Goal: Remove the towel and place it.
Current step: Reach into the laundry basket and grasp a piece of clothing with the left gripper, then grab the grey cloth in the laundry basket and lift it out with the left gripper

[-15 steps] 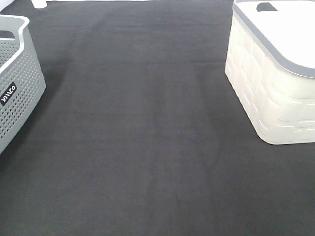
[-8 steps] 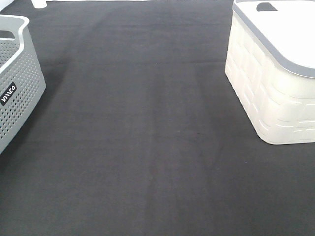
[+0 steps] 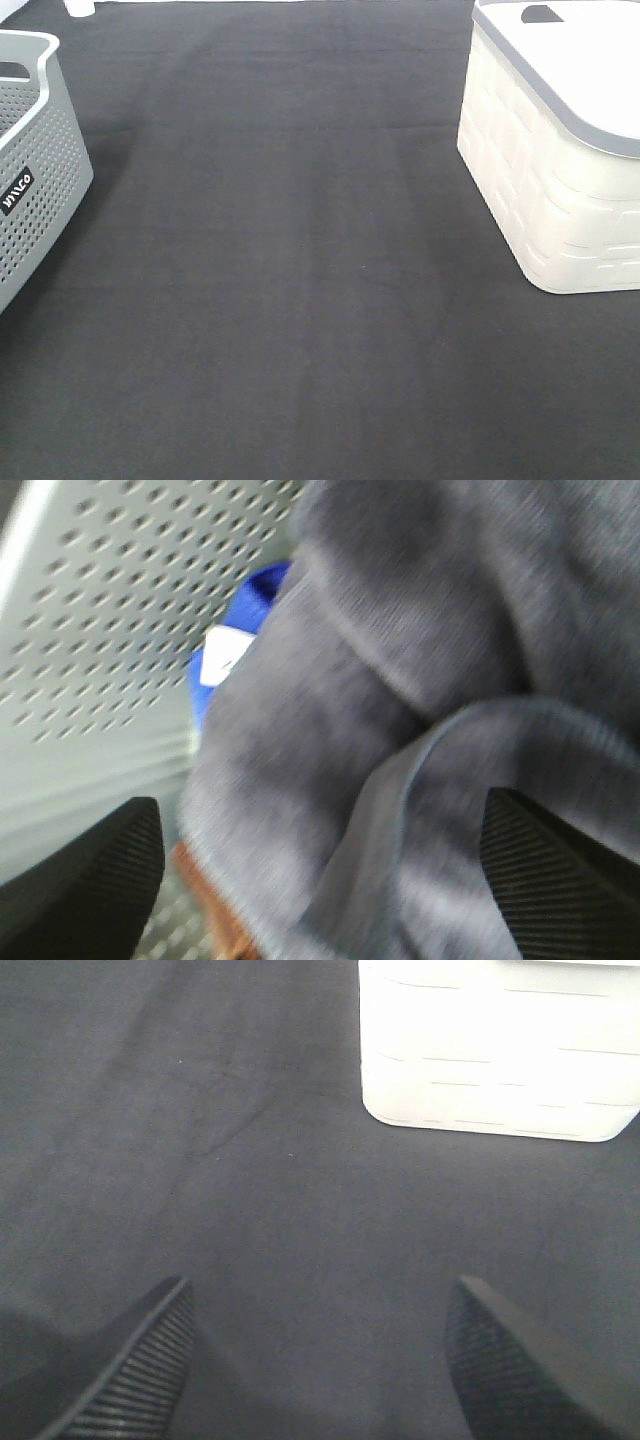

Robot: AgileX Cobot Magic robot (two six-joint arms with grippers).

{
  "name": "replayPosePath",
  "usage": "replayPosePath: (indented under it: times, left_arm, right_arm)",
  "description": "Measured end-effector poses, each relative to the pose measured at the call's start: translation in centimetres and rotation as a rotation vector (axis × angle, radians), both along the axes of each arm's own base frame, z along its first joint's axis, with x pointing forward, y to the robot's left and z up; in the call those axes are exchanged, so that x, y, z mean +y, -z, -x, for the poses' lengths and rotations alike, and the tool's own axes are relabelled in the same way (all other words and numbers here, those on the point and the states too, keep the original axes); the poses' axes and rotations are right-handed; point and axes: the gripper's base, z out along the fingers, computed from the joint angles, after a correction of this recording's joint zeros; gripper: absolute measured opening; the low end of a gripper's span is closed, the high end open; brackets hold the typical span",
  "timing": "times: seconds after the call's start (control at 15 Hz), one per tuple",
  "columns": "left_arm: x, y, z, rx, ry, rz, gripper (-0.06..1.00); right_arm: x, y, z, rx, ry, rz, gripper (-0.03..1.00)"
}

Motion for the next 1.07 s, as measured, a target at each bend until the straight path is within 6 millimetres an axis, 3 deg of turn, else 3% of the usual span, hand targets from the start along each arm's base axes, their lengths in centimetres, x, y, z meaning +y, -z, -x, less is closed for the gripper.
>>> replayPosePath:
  times: [0.07,0.2,0.33,0.67,0.8,0.87,1.07]
  left_arm:
    - [-0.17,0.63,-0.11,0.017,0.003,0.006,0.79]
    - [-0.20,0.92,-0.23,0.021,-0.007,0.016,0.60]
    - [-0.20,0.92,-0.23,0.020,-0.014,0.020,0.49]
    - [-0.21,0.92,-0.24,0.018,-0.036,0.035,0.42]
    - [-0.22,0.93,-0.22,0.020,-0.036,0.035,0.20]
    - [-0.21,0.93,-0.23,0.019,-0.036,0.034,0.03]
    - [-0.27,0.86,-0.01,0.040,-0.034,0.038,0.00]
  right_arm:
    - [0.00,0.00,0.00,0.000,0.000,0.000,0.69]
    - [0.00,0.00,0.00,0.000,0.000,0.000,0.69]
    - [0.00,0.00,0.00,0.000,0.000,0.000,0.69]
    - [0.00,0.00,0.00,0.000,0.000,0.000,0.69]
    - [0.00,0.00,0.00,0.000,0.000,0.000,0.69]
    - [0.00,0.00,0.00,0.000,0.000,0.000,0.69]
    - [0.00,0.00,0.00,0.000,0.000,0.000,0.69]
